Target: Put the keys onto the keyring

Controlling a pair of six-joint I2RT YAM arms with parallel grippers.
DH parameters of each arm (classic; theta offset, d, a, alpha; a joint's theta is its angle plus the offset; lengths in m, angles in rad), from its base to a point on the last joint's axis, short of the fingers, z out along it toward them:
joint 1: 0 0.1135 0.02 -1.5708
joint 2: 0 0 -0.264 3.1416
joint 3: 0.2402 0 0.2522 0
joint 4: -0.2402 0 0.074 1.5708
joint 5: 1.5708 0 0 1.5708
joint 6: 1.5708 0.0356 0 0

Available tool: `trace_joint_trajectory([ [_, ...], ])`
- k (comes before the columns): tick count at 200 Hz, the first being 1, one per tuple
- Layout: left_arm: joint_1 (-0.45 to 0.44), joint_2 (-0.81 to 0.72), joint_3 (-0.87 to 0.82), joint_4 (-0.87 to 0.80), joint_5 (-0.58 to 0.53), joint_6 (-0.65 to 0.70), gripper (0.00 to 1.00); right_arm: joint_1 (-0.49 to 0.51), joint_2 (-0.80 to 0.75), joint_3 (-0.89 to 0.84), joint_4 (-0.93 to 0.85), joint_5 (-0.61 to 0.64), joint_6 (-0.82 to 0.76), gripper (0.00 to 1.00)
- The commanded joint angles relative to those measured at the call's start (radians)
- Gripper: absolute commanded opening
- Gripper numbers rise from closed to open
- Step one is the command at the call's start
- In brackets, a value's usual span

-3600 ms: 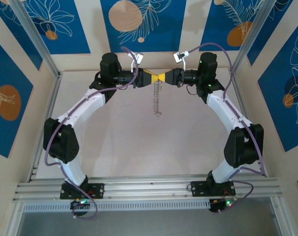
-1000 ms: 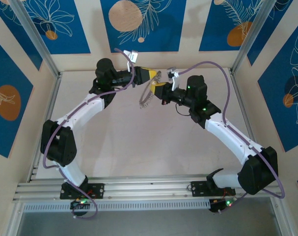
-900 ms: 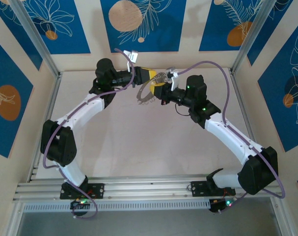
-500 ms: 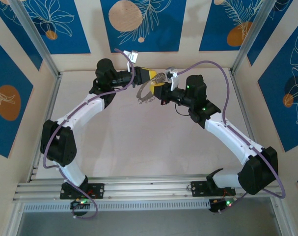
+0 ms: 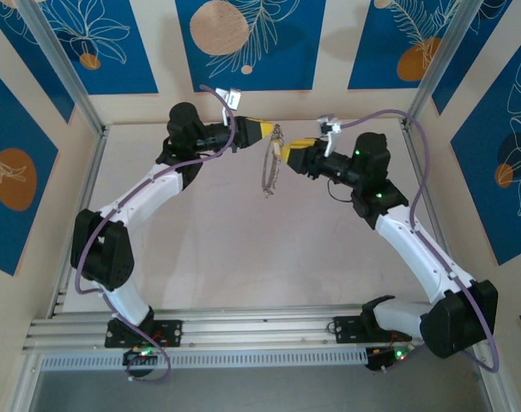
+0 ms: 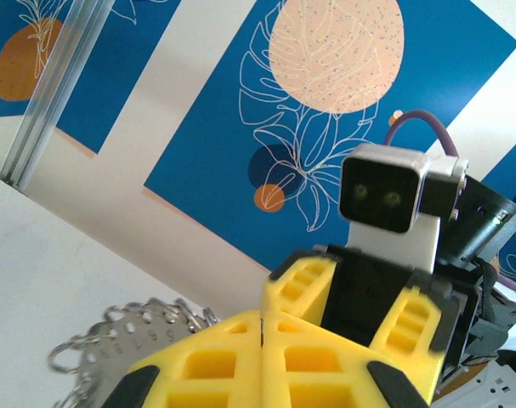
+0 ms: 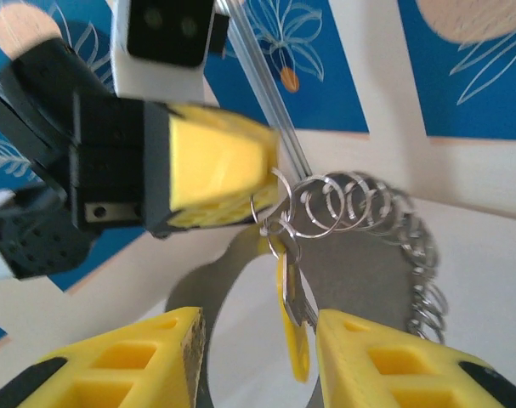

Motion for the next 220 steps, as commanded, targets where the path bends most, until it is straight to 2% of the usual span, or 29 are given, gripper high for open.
trace_joint_trajectory([
  [1, -0.005, -0.041, 0.007, 0.065, -0.006, -0.007, 0.0, -0.051, -0.013, -0.026, 0.132, -0.072, 0.128, 0.39],
  [46, -0.006, -0.044, 0.004, 0.072, -0.006, -0.015, 0.0, -0.103, 0.101, -0.009, 0.34, -0.139, 0.314, 0.37],
  [103, -0.006, -0.045, 0.001, 0.077, -0.003, -0.017, 0.0, -0.093, 0.241, 0.03, 0.57, -0.219, 0.487, 0.36],
  [220, -0.005, -0.042, 0.003, 0.089, 0.004, -0.024, 0.0, -0.039, 0.283, 0.062, 0.581, -0.213, 0.477, 0.33],
])
